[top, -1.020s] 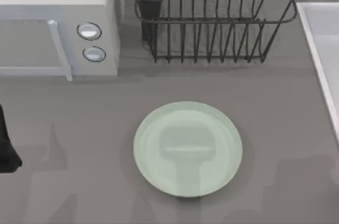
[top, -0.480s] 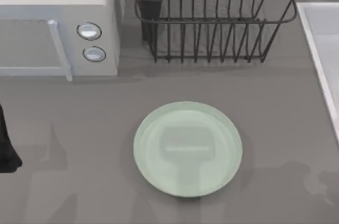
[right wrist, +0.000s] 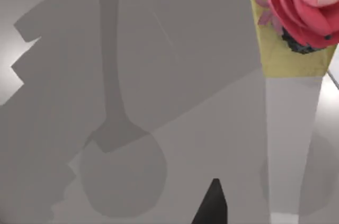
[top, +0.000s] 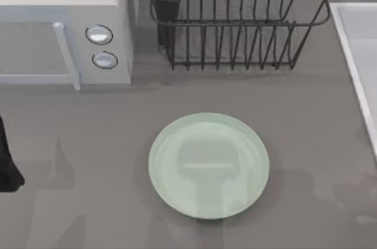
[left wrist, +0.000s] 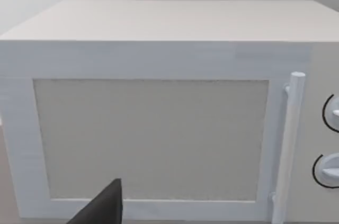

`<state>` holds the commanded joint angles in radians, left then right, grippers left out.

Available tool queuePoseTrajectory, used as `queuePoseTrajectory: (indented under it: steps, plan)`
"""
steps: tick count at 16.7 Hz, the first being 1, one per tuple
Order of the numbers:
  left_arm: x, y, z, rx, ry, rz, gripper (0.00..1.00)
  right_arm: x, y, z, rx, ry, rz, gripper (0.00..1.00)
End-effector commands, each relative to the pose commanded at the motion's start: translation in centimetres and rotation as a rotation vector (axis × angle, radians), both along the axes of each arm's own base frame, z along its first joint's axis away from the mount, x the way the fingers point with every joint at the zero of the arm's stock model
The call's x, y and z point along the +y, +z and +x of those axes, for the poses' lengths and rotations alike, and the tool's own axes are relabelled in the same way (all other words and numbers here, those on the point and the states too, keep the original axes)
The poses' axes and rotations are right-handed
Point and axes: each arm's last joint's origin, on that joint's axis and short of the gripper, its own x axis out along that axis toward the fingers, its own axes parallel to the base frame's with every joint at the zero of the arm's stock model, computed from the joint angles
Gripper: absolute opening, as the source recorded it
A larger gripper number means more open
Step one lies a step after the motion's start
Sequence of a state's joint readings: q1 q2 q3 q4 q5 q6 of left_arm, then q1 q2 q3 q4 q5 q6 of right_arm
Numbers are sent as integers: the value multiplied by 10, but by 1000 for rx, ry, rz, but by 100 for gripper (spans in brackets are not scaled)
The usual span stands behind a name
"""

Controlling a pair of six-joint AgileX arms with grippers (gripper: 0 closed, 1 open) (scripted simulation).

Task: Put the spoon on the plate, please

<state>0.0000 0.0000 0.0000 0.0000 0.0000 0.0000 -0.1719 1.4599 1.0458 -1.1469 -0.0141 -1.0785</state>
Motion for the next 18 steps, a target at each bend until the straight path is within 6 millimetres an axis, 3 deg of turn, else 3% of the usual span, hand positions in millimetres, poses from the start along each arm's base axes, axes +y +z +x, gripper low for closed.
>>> queuePoseTrajectory:
  steps: [3,7,13,18]
  plan:
    - [0,0,0,0,0,0,100,19,3,23,6,334,-4,0]
    - [0,0,0,0,0,0,100,62,0,57,34,951,4,0]
    - [0,0,0,0,0,0,100,154,-19,90,78,2051,67,0]
    - [0,0,0,0,0,0,100,238,-34,90,64,2889,113,0]
